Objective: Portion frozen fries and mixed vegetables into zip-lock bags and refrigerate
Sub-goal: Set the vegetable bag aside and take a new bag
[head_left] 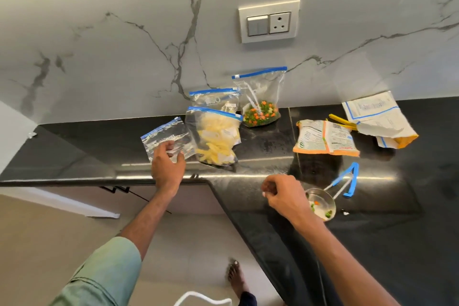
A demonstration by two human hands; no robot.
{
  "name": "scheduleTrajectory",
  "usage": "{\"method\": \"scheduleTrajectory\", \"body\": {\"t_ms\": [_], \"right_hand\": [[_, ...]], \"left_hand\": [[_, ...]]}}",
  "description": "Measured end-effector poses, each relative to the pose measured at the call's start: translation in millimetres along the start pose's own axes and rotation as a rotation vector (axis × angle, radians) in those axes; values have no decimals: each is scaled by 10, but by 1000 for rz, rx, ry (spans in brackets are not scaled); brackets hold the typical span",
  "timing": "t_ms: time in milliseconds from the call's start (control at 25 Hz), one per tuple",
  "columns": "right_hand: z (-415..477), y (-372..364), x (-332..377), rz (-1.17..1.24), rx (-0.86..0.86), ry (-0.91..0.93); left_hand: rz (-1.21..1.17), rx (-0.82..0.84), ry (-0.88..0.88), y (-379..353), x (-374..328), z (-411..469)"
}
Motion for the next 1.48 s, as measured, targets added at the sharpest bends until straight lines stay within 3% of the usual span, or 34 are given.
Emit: {"method": "scheduleTrajectory", "body": {"t_ms": [80,200,280,480,600,680,760,880,960,1080,1240,1360,1480], "right_hand": [[33,-73,4,-1,0,-5],[108,-155,17,-22,32,-14],[150,-173,3,-33,53,-43],[265,-228,1,-38,54,-80],[341,-226,34,-34,46,-80],[394,-217,69,-26,42,-73],[417,-206,81,-27,44,-73],[390,-173,46,-11,27,-92],[344,-185,26,6,47,-101],[291,-231,22,27,107,-89],[254,-165,35,43,51,-54],[260,64,0,76,-82,-56],[255,423,-120,147,-235,-77]], "left_hand": [[92,-16,142,48,301,248],[157,108,456,-48,836,576],[148,196,532,-151,992,658],[-41,127,259,-443,417,598],[-214,206,143,-609,-51,436],[-241,281,90,-725,-231,370],[-188,251,50,-769,-277,415],[110,132,220,-740,216,668],[372,240,462,-650,739,700],[600,274,501,-576,1146,667],[520,289,491,-541,1287,772],[394,234,519,-454,1314,778],[132,-110,608,-199,1098,723]]}}
Point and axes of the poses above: each hand's wrist, its own z-axis towards the middle knuckle, its own y-axis out of the back of the hand, x = y × z, the point moved 4 cm from there along z, towards the middle knuckle, and after that the axes turned 14 degrees about -x, right-handed, at the moved point
